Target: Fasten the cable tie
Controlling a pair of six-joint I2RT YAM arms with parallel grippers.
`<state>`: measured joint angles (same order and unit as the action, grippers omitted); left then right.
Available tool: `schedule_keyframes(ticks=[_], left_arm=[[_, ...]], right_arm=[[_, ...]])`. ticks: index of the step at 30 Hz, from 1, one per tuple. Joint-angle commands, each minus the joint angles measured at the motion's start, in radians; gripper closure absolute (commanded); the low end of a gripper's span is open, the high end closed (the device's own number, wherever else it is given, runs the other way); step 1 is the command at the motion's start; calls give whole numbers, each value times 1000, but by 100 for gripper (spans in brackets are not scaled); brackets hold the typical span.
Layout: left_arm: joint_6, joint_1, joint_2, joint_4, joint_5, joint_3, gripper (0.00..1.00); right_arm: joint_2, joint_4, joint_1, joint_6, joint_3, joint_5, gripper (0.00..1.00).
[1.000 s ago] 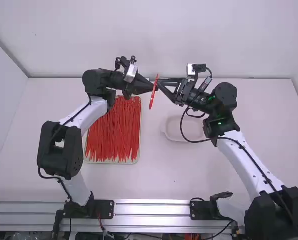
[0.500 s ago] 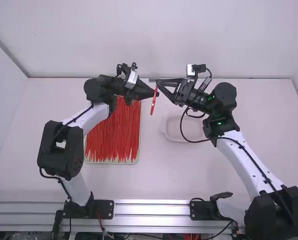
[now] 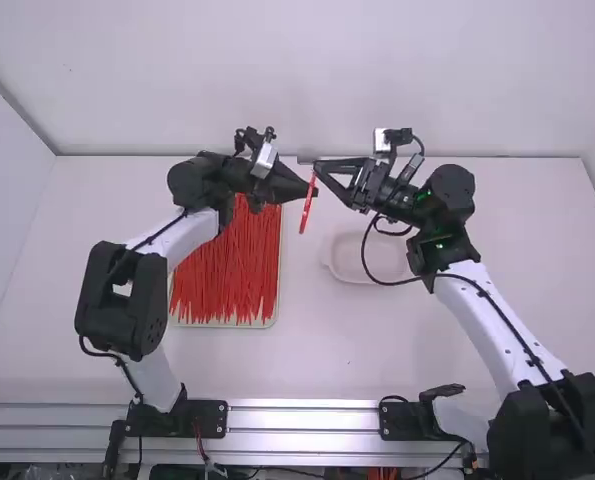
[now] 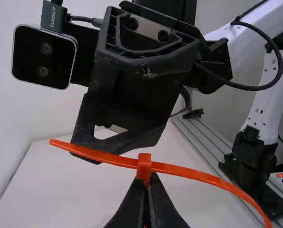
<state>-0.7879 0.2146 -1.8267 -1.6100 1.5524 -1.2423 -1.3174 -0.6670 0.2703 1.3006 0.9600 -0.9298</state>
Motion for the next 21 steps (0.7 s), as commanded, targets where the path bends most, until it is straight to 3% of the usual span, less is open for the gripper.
schedule_keyframes(ticks=[1,11,18,19,21], left_arm=[[-9,16,18,-7,4,6,98],[-9,35,18,-6,11,6,99],[-8,31,18,-7,11,6,98],[-8,31,18,-7,11,6,98],[-8,36,18,-7,11,6,98]], right_arm=[[-3,-7,-2,-14,3,-40,58],[-3,-6,-2,-15,3,-43,57],[-3,0,0,-25,3,-53,85],[-3,0,0,-25,3,-53,85],[-3,0,-4,-26,3,-65,98]])
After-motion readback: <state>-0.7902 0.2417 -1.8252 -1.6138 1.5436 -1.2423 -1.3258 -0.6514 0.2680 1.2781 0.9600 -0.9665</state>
